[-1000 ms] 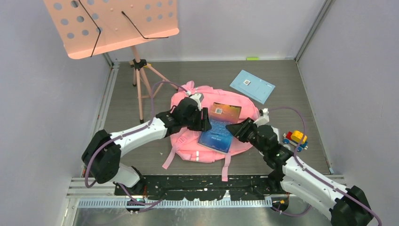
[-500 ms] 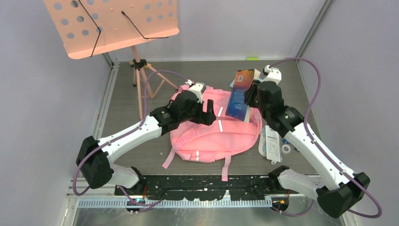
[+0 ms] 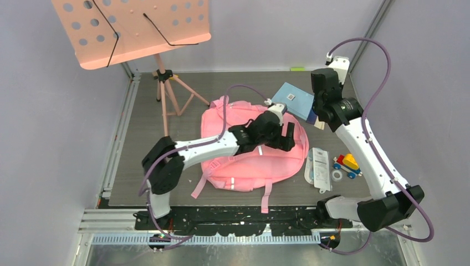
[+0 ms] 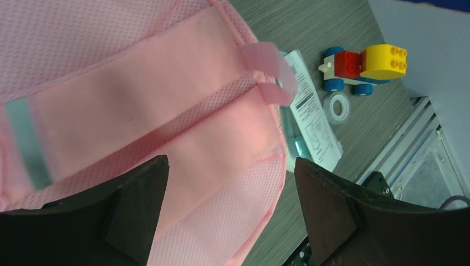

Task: Pack the student bag
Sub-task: Place the book in the student bag, then adjust the student bag at the center of the board.

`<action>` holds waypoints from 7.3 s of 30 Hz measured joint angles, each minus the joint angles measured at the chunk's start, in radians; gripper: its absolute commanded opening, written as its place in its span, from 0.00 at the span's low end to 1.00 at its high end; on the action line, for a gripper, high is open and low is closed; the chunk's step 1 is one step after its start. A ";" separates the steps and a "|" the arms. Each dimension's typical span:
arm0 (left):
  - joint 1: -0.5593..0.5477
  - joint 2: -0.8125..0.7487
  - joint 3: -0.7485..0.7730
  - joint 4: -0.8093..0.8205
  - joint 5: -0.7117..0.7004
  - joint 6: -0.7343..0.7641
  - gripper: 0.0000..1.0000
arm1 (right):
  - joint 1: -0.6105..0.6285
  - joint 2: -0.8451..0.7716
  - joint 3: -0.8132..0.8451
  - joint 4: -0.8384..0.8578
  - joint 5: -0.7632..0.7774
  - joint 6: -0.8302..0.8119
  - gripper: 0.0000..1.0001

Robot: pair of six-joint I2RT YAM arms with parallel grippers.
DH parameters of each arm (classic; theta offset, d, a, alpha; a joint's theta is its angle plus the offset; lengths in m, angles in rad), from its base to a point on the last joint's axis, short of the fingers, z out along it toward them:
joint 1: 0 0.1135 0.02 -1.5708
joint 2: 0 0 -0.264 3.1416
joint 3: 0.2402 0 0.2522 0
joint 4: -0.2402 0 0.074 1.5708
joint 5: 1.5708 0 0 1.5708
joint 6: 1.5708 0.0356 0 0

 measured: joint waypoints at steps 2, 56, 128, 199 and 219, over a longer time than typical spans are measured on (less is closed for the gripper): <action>-0.012 0.071 0.063 0.016 0.005 -0.011 0.86 | -0.007 -0.001 0.003 -0.021 0.041 -0.017 0.00; 0.105 -0.273 0.244 -0.418 0.101 0.175 0.00 | -0.024 -0.363 -0.359 -0.092 -0.652 0.334 0.00; 0.213 -0.422 0.164 -0.546 0.235 0.203 0.00 | 0.431 0.152 -0.847 1.098 -0.599 0.760 0.56; 0.037 -0.414 -0.150 -0.583 0.172 0.304 0.92 | -0.065 0.278 -0.449 0.682 -1.105 0.310 0.76; 0.273 -0.420 -0.380 -0.359 -0.043 0.055 0.93 | 0.105 0.183 -0.746 0.942 -1.125 0.546 0.04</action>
